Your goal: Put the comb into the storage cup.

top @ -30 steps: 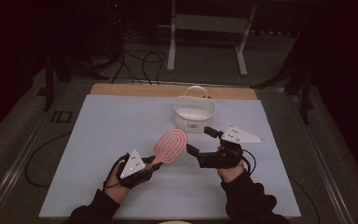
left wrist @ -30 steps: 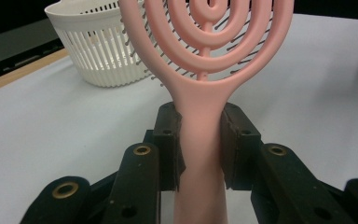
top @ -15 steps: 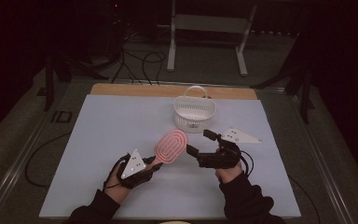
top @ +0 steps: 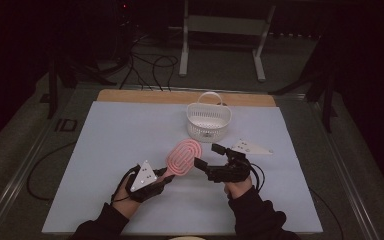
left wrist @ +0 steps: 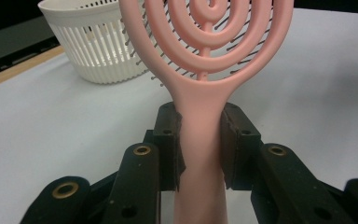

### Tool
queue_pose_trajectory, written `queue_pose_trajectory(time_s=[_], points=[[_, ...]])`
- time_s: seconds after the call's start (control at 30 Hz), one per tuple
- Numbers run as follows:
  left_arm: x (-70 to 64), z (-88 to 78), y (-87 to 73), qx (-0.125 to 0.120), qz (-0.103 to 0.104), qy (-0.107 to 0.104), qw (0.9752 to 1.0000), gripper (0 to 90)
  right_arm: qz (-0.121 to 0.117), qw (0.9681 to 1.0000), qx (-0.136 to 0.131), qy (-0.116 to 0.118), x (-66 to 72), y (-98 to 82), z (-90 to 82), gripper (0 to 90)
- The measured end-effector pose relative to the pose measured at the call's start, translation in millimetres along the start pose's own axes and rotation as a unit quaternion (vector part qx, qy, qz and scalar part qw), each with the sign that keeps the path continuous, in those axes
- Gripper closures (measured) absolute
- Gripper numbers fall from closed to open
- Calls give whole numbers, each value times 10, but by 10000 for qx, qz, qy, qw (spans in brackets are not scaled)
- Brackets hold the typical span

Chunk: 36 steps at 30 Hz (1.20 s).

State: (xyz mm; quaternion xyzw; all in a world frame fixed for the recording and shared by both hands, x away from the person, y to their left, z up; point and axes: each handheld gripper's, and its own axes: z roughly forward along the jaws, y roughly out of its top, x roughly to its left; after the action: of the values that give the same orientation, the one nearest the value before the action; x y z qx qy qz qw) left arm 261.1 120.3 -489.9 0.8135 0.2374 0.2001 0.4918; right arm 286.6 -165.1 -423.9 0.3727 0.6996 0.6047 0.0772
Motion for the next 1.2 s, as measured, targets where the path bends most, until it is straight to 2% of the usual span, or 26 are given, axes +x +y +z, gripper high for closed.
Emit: queue_pose_trajectory(time_s=[0.2,0.37,0.47,0.8,0.9,0.97,1.2], points=[[-7,0,1,6,20,11,10000,716,324,9993,117,124,-27,-74,85,85],[-11,-2,-3,8,5,4,10000,716,645,9971,162,361,-50,-118,137,85],[-10,-2,0,-4,-12,2,10000,716,785,9961,192,363,-36,-127,165,85],[-23,-6,3,21,3,-4,10000,716,1341,9889,282,572,-5,-207,279,97],[-22,-9,5,20,3,-3,10000,716,1524,9858,345,614,-5,-240,306,147],[-23,-10,6,18,2,-3,10000,716,1558,9848,395,658,-2,-266,327,190],[-21,-12,6,17,1,-6,10000,716,1784,9794,473,821,-14,-342,371,392]])
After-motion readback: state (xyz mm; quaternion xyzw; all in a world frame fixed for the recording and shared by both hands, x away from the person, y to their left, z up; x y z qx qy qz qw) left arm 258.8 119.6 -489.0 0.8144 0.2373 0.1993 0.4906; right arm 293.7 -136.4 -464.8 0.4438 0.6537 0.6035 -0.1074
